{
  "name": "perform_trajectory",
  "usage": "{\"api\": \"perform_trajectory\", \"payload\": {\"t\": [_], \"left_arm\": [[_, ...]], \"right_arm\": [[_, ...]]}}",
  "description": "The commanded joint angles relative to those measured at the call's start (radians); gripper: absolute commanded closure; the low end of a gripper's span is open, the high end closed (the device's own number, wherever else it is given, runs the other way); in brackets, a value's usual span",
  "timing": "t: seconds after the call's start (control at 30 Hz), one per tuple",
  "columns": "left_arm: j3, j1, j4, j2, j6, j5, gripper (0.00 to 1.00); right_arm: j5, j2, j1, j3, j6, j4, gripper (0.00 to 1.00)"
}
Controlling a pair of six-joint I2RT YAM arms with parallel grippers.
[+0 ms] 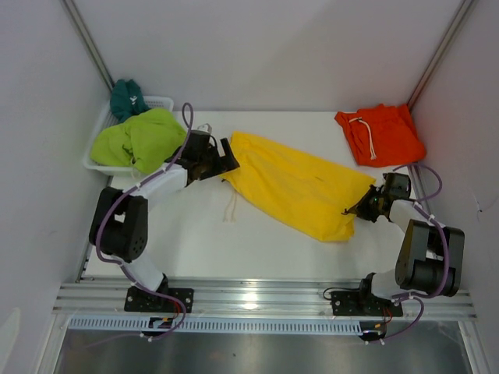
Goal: Fold and stack the shorts
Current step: Fold the shorts
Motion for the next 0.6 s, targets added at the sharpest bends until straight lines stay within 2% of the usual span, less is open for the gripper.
{"api": "perform_trajectory", "payload": {"t": [0.0, 0.2, 0.27, 0.3, 0.37, 0.57], "left_arm": [[0.011, 0.069, 0.008, -0.027, 0.048, 0.043, 0.01], [0.119, 0.159, 0.000, 0.128, 0.072, 0.115, 0.01], [0.141, 0.190, 0.063, 0.200, 0.088, 0.207, 0.01], [0.188, 0.198, 0.044, 0.237, 0.099, 0.286, 0.01], [0.300, 0.195, -0.005, 0.307, 0.123, 0.318, 0.01], [0.344, 0.198, 0.048, 0.421, 0.120, 0.401, 0.01]], "right_arm": [[0.090, -0.051, 0.002, 0.006, -0.054, -0.056, 1.00], [0.069, -0.031, 0.007, 0.012, -0.057, -0.045, 1.00], [0.057, -0.029, 0.008, 0.015, -0.055, -0.042, 1.00], [0.053, -0.029, 0.008, 0.015, -0.055, -0.041, 1.00], [0.044, -0.028, 0.010, 0.020, -0.052, -0.038, 1.00], [0.017, -0.029, 0.008, 0.020, -0.049, -0.028, 1.00]]}}
